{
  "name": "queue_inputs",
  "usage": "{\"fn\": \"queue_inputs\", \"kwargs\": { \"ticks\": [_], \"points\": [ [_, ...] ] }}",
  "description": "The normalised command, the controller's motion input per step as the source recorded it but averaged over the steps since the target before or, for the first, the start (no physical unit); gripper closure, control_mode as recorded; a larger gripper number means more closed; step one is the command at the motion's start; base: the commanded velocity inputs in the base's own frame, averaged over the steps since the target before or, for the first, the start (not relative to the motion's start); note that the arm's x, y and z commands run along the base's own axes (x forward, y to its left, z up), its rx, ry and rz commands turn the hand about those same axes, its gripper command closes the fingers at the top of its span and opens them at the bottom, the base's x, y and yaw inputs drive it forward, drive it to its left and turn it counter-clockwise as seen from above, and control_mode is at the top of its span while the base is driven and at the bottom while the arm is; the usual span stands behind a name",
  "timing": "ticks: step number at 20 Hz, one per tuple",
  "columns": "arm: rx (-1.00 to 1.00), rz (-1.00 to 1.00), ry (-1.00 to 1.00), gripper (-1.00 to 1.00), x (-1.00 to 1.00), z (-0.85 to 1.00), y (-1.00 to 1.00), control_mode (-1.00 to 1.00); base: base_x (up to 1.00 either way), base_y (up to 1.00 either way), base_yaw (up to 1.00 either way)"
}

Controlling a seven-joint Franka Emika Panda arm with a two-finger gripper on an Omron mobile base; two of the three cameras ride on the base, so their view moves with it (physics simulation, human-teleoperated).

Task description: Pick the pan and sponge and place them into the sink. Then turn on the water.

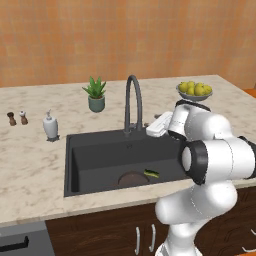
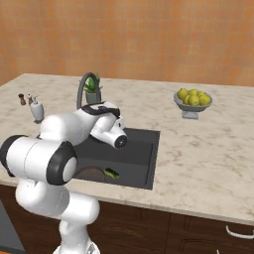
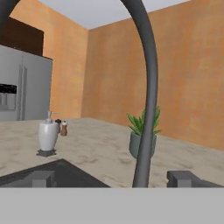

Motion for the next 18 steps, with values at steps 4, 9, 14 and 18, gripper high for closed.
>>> {"fn": "queue_inputs", "kwargs": {
  "ticks": [4,9,14,18],
  "points": [
    [0.00,0.00,0.00,-1.00,0.27,-0.06,0.02,-1.00,0.00,0.00,0.00],
    [0.02,0.00,0.00,-1.00,0.29,-0.05,0.00,-1.00,0.00,0.00,0.00],
    [0.06,0.00,0.03,-1.00,0.24,-0.23,-0.12,-1.00,0.00,0.00,0.00],
    [0.10,0.02,0.02,-1.00,0.23,-0.37,-0.08,-1.00,0.00,0.00,0.00]
  ]
}}
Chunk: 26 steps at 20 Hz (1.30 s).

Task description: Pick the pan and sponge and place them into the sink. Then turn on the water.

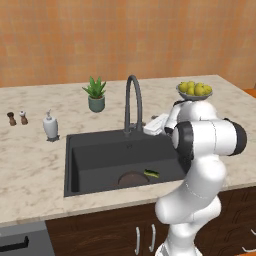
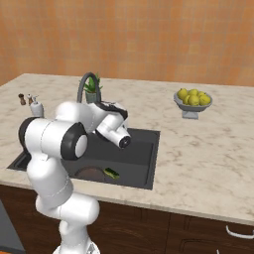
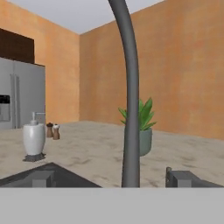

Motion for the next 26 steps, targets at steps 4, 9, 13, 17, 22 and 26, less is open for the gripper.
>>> {"fn": "queue_inputs", "kwargs": {
  "ticks": [4,9,13,17,22,26],
  "points": [
    [0.05,0.01,0.00,-1.00,0.29,-0.18,0.03,-1.00,0.00,0.00,0.00],
    [0.01,0.00,0.00,-1.00,0.37,-0.02,0.03,-1.00,0.00,0.00,0.00],
    [0.02,0.00,0.03,-1.00,0.48,-0.02,0.00,-1.00,0.00,0.00,0.00],
    [0.02,0.00,0.05,-1.00,0.50,-0.09,0.00,-1.00,0.00,0.00,0.00],
    [0.04,0.00,0.05,-1.00,0.41,-0.22,0.00,-1.00,0.00,0.00,0.00],
    [0.04,0.00,0.03,-1.00,0.36,-0.30,0.02,-1.00,0.00,0.00,0.00]
  ]
}}
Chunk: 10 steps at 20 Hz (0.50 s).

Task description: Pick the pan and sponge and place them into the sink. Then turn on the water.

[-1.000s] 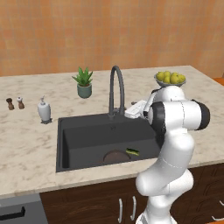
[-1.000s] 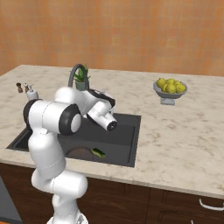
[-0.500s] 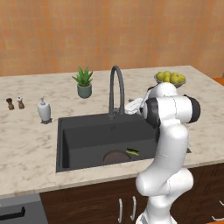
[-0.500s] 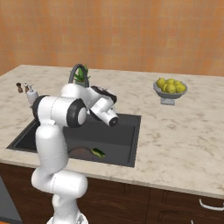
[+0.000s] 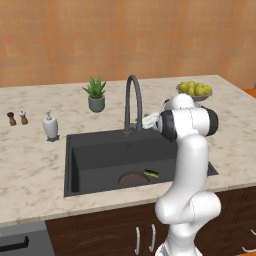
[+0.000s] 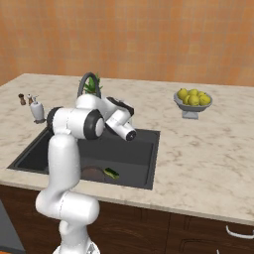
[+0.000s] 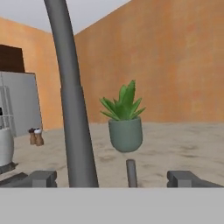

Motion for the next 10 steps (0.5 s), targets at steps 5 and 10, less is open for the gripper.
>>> {"fn": "queue_inputs", "kwargs": {
  "ticks": [5,10],
  "points": [
    [0.03,0.00,0.06,-1.00,0.45,-0.31,0.02,-1.00,0.00,0.00,0.00],
    [0.00,0.00,0.04,-1.00,0.45,-0.21,0.00,-1.00,0.00,0.00,0.00]
  ]
}}
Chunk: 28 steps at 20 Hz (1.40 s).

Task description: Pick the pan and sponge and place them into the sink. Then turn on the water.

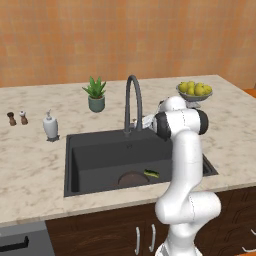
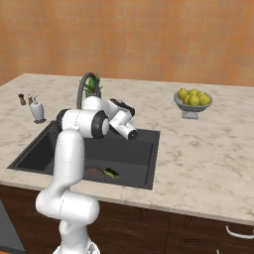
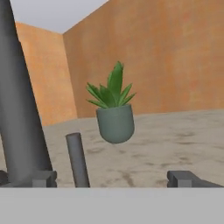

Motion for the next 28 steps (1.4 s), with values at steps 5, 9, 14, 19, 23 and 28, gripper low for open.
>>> {"fn": "queue_inputs", "kwargs": {
  "ticks": [5,9,14,19,23,28],
  "points": [
    [0.00,0.00,0.03,1.00,0.50,-0.15,0.01,-1.00,0.00,0.00,0.00],
    [0.00,0.00,0.02,1.00,0.31,-0.02,0.00,-1.00,0.00,0.00,0.00],
    [0.01,0.00,0.07,1.00,0.18,0.00,-0.07,-1.00,0.00,0.00,0.00],
    [0.09,0.00,0.16,1.00,0.04,0.00,-0.55,-1.00,0.00,0.00,0.00],
    [0.16,0.00,0.23,1.00,0.02,0.00,-0.88,-1.00,0.00,0.00,0.00],
    [0.15,0.00,0.21,1.00,0.00,-0.01,-0.83,-1.00,0.00,0.00,0.00]
  ]
}}
